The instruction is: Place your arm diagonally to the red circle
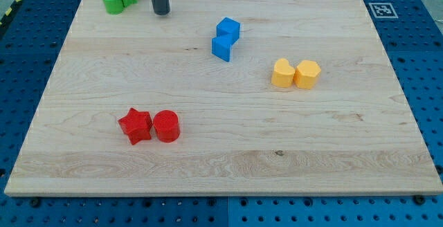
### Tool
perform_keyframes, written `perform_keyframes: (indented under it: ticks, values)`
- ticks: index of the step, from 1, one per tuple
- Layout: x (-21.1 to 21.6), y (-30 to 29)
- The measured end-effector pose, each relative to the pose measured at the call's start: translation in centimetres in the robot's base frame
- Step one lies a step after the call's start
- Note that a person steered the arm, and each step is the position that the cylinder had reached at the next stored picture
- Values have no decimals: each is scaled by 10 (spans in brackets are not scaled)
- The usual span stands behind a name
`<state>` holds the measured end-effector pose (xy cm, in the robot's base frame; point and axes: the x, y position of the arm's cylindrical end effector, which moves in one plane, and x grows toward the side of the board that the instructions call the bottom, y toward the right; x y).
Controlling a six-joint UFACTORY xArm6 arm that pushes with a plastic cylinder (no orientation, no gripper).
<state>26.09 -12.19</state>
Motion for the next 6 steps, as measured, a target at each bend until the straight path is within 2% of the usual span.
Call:
perform_keyframes:
  ticks: [1,2,3,5,6]
  values:
    - [39,8]
    - [61,8]
    - [61,8]
    - [103,39]
    - [138,57]
